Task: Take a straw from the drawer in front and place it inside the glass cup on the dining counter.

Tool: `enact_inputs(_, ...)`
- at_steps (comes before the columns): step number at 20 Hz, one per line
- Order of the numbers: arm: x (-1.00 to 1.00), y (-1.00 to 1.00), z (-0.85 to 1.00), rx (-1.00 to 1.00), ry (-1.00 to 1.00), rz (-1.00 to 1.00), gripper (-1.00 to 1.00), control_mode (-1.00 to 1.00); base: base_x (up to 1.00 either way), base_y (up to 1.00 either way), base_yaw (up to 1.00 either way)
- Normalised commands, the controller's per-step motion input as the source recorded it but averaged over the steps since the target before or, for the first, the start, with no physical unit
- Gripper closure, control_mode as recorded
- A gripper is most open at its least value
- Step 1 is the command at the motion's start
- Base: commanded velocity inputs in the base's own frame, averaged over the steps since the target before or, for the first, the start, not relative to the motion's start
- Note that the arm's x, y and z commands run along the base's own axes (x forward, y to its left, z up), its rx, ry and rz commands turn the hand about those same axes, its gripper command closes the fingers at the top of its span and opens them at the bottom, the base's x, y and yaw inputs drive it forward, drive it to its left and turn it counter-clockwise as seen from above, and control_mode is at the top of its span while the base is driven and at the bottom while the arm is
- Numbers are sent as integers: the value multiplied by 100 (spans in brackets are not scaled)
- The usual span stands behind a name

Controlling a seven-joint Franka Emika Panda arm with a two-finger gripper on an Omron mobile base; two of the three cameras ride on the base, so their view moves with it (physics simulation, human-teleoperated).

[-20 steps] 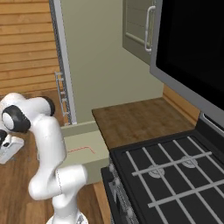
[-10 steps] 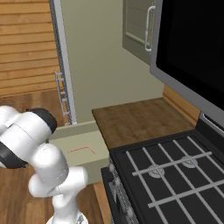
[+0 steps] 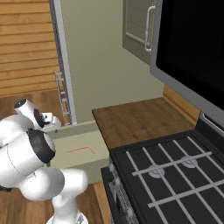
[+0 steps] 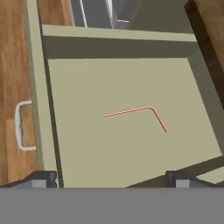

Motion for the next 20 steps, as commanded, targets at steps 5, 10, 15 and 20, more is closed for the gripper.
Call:
enact_inputs(5,65,-14,-34,2,12,0,-100,-100,0,0,0)
enact_inputs(10,28,0,-67,5,14,1,-100,-100,0,0,0)
enact_inputs(15,2,0,-65,9,9,4,-100,-100,0,0,0)
enact_inputs(20,0,5,-47,9,2,6,-100,-100,0,0,0)
